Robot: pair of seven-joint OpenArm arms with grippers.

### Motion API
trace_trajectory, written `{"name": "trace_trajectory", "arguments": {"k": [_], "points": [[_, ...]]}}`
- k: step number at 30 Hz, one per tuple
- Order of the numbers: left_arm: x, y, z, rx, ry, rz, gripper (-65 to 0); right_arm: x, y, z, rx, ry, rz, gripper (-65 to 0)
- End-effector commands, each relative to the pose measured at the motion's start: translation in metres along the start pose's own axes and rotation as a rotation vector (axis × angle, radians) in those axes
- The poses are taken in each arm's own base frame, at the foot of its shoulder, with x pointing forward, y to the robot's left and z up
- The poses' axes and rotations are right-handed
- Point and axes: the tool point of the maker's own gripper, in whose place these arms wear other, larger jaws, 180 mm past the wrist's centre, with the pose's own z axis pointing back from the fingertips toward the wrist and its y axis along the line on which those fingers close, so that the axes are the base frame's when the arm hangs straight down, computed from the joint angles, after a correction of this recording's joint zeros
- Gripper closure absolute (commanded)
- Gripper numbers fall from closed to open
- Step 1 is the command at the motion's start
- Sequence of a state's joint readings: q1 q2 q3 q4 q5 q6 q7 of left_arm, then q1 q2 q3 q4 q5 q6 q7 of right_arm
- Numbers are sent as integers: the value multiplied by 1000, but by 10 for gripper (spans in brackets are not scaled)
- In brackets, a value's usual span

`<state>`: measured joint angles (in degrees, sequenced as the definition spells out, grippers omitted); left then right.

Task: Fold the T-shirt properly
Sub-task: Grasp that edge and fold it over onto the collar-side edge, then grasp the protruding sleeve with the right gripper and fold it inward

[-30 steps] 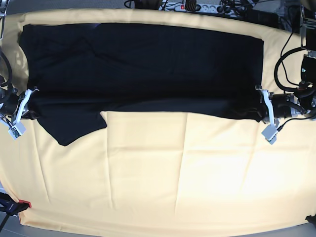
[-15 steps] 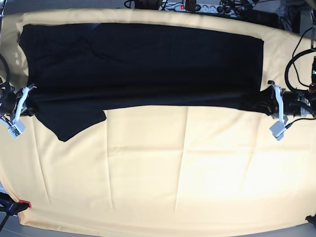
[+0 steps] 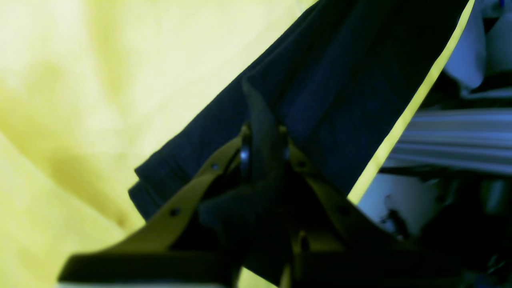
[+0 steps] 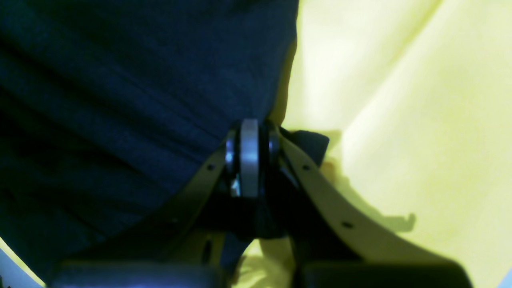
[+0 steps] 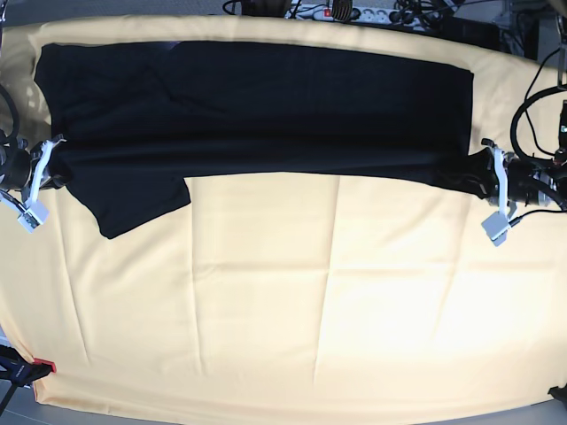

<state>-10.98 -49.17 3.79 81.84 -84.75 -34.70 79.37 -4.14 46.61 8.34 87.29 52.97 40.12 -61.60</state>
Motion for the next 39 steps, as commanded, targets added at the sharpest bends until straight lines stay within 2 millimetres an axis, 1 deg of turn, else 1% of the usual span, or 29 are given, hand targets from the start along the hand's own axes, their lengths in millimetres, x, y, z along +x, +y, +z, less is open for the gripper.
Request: {"name": "trace_trajectory", "arguments": {"k": [1,3,4,5,6,7,8,9,10,11,14,16,18,23,25,28,32,35,39], "points": [[6,4,13,36,4,7,0,6,-14,13,-47,1,24,0],[1,4,12,34,12,29,0,7,-13,13,-44,-2,23,0],[-4,4,10,30,22,38,-69,7,-14,13,-44,-1,23,0],[-12,2,7,22,35,50,-173,6,-14,13,-45,1,23,-24],[-19,0,4,13,48,57,-279,5,-14,13,-45,8,23,-99],[-26,-2,1,3,59,61,-364,5,-14,13,-45,11,23,-192],[-32,-4,-2,-7,68,64,-401,5,-14,13,-46,11,24,-283],[-36,-6,-4,-14,77,70,-406,5,-14,13,-47,9,24,-359],[-39,-7,-5,-18,82,74,-405,8,-14,14,-45,-1,25,-404],[-40,-8,-5,-19,84,75,-405,11,-14,14,-42,-13,24,-419],[-40,-8,-5,-18,84,74,-405,29,-9,16,-7,-97,9,-420],[-40,-8,-5,-18,84,75,-405,46,-6,17,7,-192,2,-420],[-40,-8,-5,-18,84,75,-405,55,-5,12,-8,-250,-18,-420],[-39,-8,-5,-18,80,74,-405,53,-6,-17,-122,-262,-55,-420],[-39,-8,-5,-18,79,74,-405,51,-9,-27,-182,-258,-77,-420],[-40,-7,-5,-18,83,75,-405,44,-23,-33,-313,-240,-140,-420],[-40,-8,-5,-18,83,75,-405,38,-29,-38,-382,-226,-212,-420],[-40,-8,-5,-18,82,75,-405,46,-13,-46,-305,-266,-248,-419],[-39,-8,-5,-18,82,75,-405,56,11,-55,-199,-303,-229,-418]]}}
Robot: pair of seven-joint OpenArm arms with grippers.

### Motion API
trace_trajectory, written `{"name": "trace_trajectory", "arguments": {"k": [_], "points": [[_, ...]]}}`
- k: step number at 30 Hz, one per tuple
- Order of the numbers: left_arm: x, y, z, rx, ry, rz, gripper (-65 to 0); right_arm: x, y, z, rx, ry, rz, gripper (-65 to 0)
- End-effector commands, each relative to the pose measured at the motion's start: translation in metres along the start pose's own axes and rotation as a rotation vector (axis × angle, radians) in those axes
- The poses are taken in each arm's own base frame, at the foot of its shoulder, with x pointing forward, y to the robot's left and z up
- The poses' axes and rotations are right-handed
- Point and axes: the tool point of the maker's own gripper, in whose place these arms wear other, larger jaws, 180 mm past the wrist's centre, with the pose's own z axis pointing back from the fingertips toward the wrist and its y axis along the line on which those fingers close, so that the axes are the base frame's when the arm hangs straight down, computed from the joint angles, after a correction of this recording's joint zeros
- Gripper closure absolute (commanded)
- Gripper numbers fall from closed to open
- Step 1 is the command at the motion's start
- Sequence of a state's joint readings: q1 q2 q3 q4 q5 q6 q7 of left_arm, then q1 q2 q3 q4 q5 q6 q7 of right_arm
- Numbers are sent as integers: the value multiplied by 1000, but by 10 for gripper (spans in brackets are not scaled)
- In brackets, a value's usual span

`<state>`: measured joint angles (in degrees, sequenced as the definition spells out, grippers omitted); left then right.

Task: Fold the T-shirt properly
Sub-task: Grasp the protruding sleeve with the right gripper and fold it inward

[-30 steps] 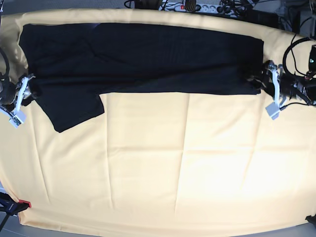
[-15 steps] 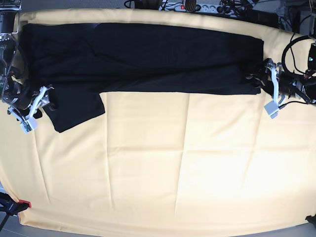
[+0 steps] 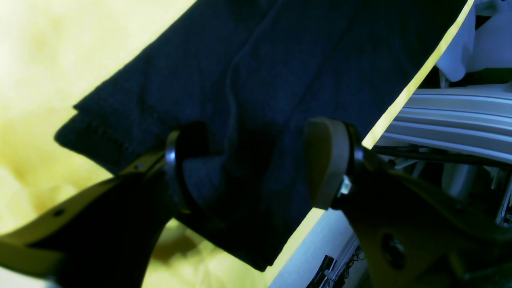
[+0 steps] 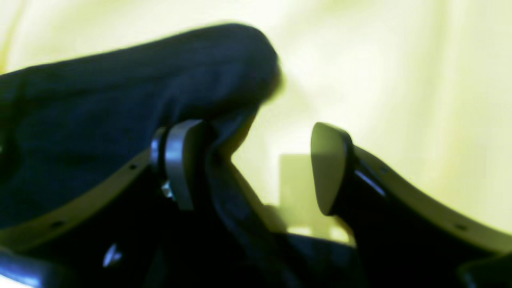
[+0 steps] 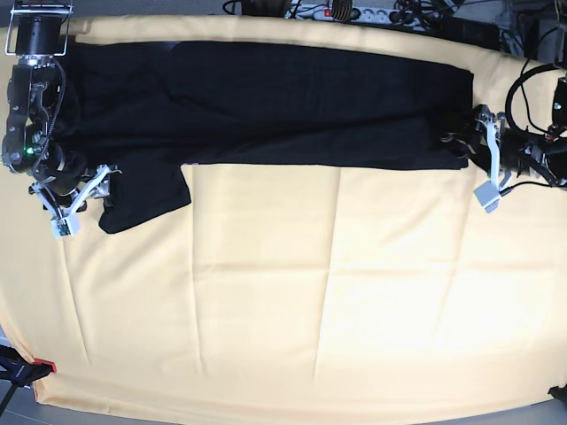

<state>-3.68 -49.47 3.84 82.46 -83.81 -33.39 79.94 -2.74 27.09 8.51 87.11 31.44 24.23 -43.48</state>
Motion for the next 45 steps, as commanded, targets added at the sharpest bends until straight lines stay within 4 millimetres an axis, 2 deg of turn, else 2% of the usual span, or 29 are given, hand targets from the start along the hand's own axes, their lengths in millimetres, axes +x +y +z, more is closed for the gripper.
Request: {"name": "trace_trajectory", "arguments": {"k": [1,4,11,14,16,24,29,32,38,41,43,45], "points": [[10,1,12,14,-21,-21,-405,17,-1,4,13,-50,21,-418],[10,1,12,14,-21,-21,-405,18,11,3,63,-64,39,-418],[10,1,12,14,-22,-21,-405,38,8,3,56,-103,53,-415],[10,1,12,15,-25,-21,-405,40,10,4,70,-101,77,-358],[10,1,12,14,-26,-21,-405,43,12,4,82,-108,94,-356],[11,1,12,14,-28,-21,-405,78,16,11,155,-103,55,-358],[12,1,12,14,-32,-22,-405,96,36,18,274,-124,44,-358],[11,1,12,14,-32,-21,-405,88,36,16,269,-103,61,-358],[12,1,12,14,-33,-22,-405,58,31,1,165,-59,71,-358],[12,0,11,12,-34,-21,-405,52,30,-3,135,-88,78,-354],[12,0,11,12,-34,-22,-405,53,30,-3,131,-103,80,-293],[12,0,11,12,-33,-22,-405,56,30,-2,133,-109,84,-149]]}}
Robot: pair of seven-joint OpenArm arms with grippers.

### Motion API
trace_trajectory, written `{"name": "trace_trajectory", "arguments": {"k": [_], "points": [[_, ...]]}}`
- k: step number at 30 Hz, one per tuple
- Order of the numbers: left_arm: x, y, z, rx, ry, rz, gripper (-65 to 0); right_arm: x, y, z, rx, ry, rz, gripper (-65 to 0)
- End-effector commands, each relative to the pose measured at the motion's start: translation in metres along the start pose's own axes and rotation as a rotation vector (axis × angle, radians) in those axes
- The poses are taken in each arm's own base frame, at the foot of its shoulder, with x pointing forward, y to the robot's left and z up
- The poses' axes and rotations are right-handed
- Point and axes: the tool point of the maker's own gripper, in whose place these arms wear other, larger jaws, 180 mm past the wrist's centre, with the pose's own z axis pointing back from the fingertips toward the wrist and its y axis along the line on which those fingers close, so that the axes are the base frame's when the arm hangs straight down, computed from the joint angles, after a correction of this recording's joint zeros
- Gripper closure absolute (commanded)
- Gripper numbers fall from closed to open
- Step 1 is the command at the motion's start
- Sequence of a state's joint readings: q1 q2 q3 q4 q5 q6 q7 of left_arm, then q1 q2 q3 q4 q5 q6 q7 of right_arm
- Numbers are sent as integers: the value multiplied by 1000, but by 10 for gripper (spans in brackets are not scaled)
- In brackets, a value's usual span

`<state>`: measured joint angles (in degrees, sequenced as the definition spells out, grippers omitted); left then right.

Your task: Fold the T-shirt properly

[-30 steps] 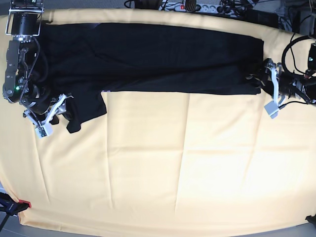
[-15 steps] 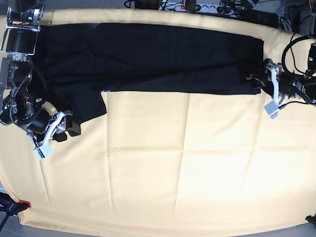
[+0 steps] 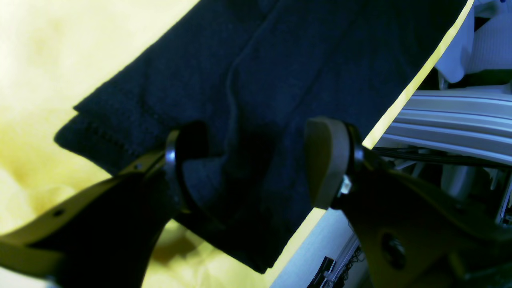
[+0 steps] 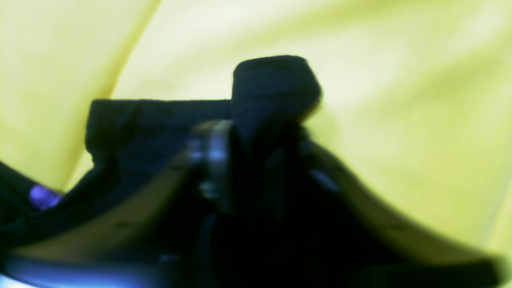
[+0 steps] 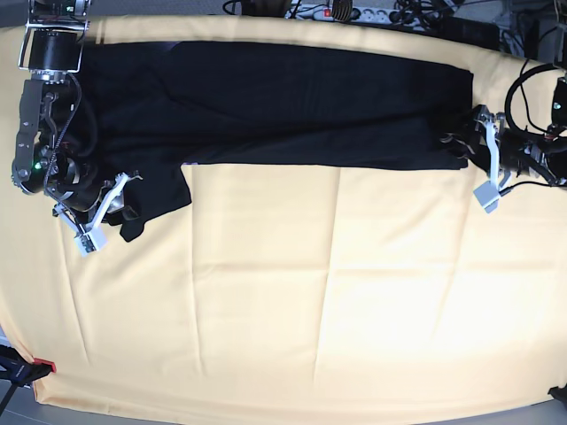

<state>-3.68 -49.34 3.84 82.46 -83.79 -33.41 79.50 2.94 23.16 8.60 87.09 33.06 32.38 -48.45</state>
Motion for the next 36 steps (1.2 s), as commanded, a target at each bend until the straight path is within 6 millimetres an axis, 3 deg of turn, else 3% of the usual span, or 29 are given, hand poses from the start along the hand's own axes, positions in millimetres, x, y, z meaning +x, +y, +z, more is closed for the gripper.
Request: {"name": "trace_trajectory", "arguments": {"k": [1,2,8,13,19,26,36], "points": [[10,1,11,14,-24,-21,-405,23,-7,7,-10,-64,20,-58],[10,1,11,14,-24,-21,-405,24,-8,7,-12,-67,20,0],[11,1,12,14,-27,-22,-405,23,-7,8,-2,-55,29,0],[11,0,11,10,-28,-44,-405,25,22,21,141,-19,101,0],[11,0,12,9,-29,-47,-405,36,49,56,252,-18,200,0],[12,0,12,9,-32,-47,-405,8,75,83,353,50,240,0],[12,0,12,9,-32,-47,-405,-36,95,117,427,213,328,0]]}}
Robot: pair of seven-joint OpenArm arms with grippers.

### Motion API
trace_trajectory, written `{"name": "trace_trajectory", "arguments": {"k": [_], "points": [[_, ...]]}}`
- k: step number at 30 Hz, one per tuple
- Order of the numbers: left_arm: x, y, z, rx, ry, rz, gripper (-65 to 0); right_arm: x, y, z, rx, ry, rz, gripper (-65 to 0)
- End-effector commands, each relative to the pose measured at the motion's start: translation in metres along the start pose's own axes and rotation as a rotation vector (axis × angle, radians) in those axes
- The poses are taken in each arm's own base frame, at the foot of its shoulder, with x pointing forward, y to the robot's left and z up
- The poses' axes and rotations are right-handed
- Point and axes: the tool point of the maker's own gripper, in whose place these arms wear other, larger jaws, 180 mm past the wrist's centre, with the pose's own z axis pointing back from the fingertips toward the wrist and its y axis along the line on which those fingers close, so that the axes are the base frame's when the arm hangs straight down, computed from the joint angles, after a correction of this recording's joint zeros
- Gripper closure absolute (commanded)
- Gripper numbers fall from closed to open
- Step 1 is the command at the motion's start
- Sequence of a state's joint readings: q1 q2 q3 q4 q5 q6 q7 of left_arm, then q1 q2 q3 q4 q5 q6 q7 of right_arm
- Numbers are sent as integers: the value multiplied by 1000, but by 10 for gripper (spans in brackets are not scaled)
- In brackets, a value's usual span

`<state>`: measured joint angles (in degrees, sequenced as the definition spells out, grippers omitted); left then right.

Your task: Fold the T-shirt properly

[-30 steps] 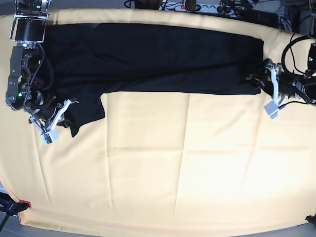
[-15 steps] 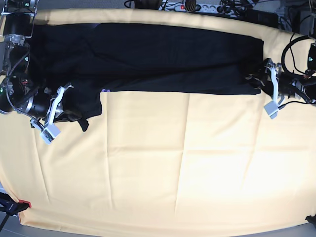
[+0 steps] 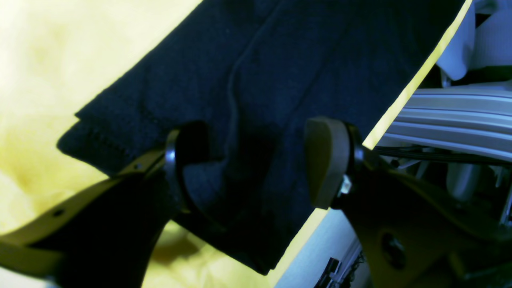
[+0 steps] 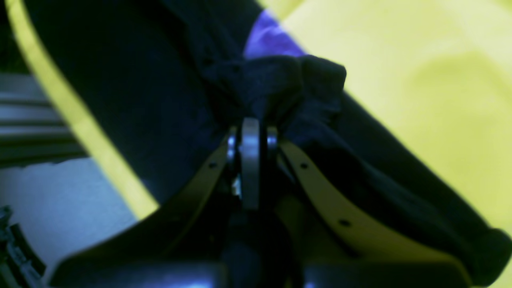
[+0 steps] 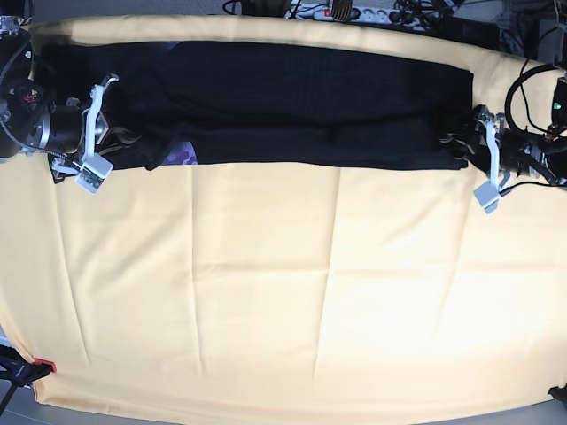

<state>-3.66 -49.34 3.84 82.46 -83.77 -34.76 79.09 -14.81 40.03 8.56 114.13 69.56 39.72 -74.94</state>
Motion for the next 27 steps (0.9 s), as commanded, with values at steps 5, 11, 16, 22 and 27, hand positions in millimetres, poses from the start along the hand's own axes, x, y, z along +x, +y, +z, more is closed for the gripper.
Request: {"name": "trace_trajectory", "arguments": {"k": [5,11,16,22,27], "points": [[10,1,12,14,-21,-24,-405,-11,12,3,23,41,15,0],[9,1,13,18,-10,-26,-405,-41,15,0,0,140,-5,0],[8,4,18,33,-3,-28,-405,-62,8,7,-43,233,10,0],[2,12,37,83,32,-29,-405,-71,-2,12,-92,287,30,0],[-2,19,55,129,63,-29,-405,-75,-13,16,-146,317,53,0]]}}
